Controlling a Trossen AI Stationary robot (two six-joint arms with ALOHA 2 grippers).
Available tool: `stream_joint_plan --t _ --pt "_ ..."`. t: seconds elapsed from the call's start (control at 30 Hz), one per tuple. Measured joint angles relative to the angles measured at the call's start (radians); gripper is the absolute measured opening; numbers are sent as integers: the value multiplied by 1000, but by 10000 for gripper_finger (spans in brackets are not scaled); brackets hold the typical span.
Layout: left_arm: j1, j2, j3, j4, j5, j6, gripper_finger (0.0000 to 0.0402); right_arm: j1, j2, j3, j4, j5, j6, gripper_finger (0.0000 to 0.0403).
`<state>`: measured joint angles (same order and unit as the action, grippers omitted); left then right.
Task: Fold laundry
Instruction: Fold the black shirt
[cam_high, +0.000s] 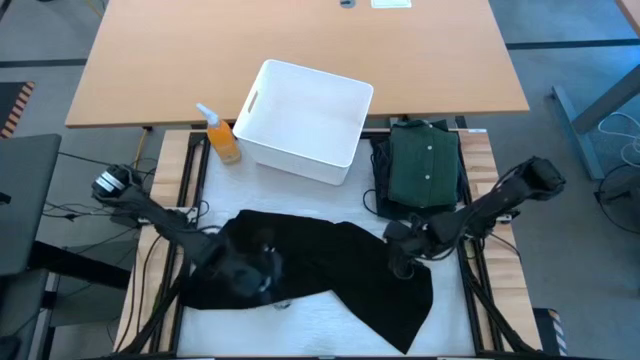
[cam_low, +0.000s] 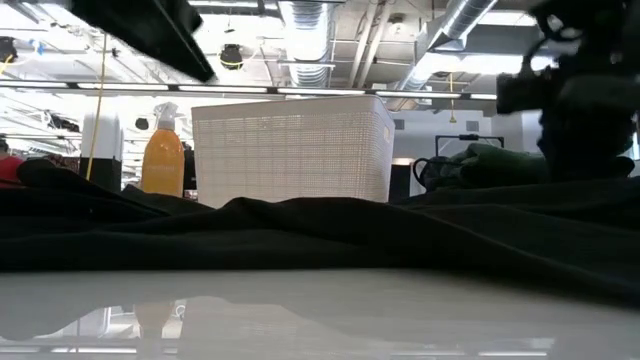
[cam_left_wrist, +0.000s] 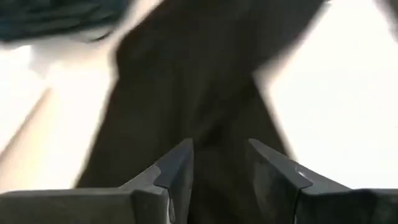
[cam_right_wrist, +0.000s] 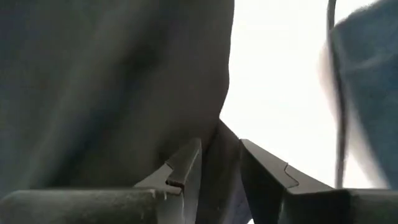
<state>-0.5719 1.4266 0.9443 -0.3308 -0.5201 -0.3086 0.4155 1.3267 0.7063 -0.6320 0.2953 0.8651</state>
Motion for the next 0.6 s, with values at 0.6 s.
stream_joint_plan --t 0.6 --pt "180 430 10 -62 87 -317 117 242 99 -114 21 172 698 22"
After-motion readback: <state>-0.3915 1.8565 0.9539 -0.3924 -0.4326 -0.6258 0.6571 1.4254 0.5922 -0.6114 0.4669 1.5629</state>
